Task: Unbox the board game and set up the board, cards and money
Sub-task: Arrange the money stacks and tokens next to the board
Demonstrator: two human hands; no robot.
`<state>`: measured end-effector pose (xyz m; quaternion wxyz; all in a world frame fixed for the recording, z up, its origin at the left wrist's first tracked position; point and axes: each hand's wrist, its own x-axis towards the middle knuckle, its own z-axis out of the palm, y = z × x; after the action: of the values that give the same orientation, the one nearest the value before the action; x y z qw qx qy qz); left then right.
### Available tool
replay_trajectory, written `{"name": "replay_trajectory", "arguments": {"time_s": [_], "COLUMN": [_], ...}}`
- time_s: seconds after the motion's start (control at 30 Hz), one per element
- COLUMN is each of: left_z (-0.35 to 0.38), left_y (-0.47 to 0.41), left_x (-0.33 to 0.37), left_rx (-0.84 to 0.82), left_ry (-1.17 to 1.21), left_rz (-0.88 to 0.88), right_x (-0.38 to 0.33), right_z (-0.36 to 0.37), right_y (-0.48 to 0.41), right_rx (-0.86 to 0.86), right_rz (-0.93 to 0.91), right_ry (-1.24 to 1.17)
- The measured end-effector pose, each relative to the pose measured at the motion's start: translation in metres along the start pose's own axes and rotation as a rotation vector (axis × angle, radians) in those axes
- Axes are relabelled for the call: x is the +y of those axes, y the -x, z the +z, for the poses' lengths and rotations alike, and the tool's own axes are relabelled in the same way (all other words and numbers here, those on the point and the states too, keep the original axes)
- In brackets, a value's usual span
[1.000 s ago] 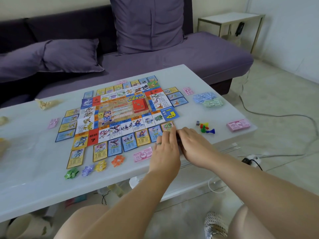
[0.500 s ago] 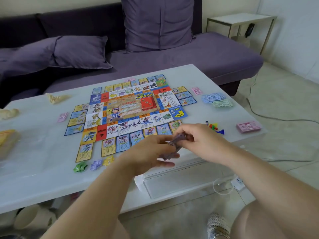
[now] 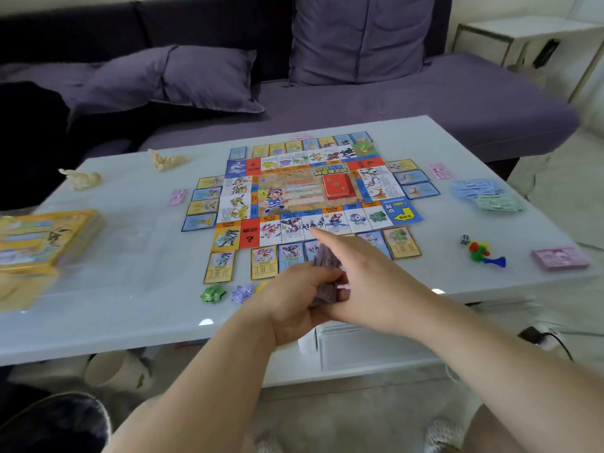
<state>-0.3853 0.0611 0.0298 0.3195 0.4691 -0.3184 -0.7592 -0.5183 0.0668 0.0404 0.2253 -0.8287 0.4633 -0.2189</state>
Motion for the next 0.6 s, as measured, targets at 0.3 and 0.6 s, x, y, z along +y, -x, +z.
{"name": "replay_trajectory", "arguments": {"time_s": [0.3, 0.6], "left_z": [-0.016, -0.017], "left_y": [-0.005, -0.007], "left_x": [0.015, 0.020], "left_rx": [-0.008, -0.061], "left_ry": [-0.056, -0.061], "left_rz": [0.034, 0.100], "right_x": [0.000, 0.007], "right_z": [0.011, 0.013], "right_y": [-0.020, -0.028], "right_rx": [0.026, 0.088], "right_rz": [-0.054, 0.003], "right_ry": [-0.091, -0.132]}}
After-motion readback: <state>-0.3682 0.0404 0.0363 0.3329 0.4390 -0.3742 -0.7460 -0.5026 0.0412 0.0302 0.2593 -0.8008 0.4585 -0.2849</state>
